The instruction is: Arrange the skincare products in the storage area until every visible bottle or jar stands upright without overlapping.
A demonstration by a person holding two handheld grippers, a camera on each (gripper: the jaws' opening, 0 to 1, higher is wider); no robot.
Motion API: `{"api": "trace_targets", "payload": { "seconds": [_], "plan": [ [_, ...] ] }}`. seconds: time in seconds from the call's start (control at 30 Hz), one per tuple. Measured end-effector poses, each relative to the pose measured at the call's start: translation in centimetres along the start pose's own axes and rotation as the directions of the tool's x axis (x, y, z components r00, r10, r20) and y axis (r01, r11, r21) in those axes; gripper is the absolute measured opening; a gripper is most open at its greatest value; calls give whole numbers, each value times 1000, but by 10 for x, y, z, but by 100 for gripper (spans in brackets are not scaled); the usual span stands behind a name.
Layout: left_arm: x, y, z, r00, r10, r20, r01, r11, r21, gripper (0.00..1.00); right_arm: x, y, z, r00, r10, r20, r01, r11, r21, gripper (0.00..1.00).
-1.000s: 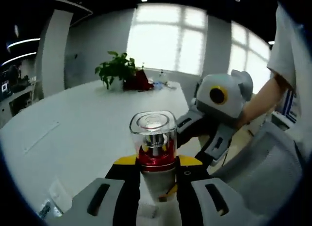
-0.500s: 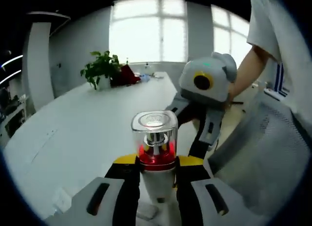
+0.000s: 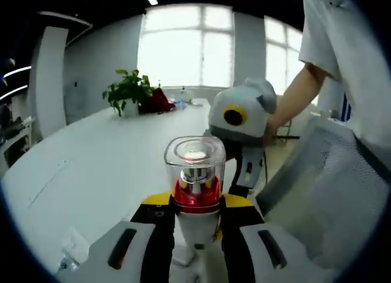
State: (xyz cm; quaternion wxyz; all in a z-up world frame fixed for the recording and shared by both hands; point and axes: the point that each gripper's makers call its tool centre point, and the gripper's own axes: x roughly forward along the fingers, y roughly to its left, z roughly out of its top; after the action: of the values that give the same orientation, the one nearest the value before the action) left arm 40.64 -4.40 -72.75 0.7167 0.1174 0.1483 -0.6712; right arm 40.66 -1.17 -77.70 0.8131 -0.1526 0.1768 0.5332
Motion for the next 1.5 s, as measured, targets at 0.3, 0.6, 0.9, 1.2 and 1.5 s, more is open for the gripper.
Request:
{"api": "trace_targets", "payload": {
  "seconds": [0.3,0.6,0.9,1.2,1.5],
  "plan": [
    [12,13,5,1000,5,14,-6,1000,28,22,-5,-25,-1,999,-45,-10,45,999,1,30],
    [38,38,15,999,11,45,-13,999,40,22,-19,-59,-10,998,-58,-26,58,998,5,30],
    [44,62,22,998,13,60,-14,999,29,22,-14,-86,-8,997,-67,-24,67,998,-2,30],
    [43,96,21,998,22,52,-23,999,23,23,2,-117,-3,997,-72,-10,72,997,-7,30],
    [45,106,21,998,27,48,-28,999,23,23,6,-128,-3,998,-59,-16,59,998,-15,30]
  ]
}}
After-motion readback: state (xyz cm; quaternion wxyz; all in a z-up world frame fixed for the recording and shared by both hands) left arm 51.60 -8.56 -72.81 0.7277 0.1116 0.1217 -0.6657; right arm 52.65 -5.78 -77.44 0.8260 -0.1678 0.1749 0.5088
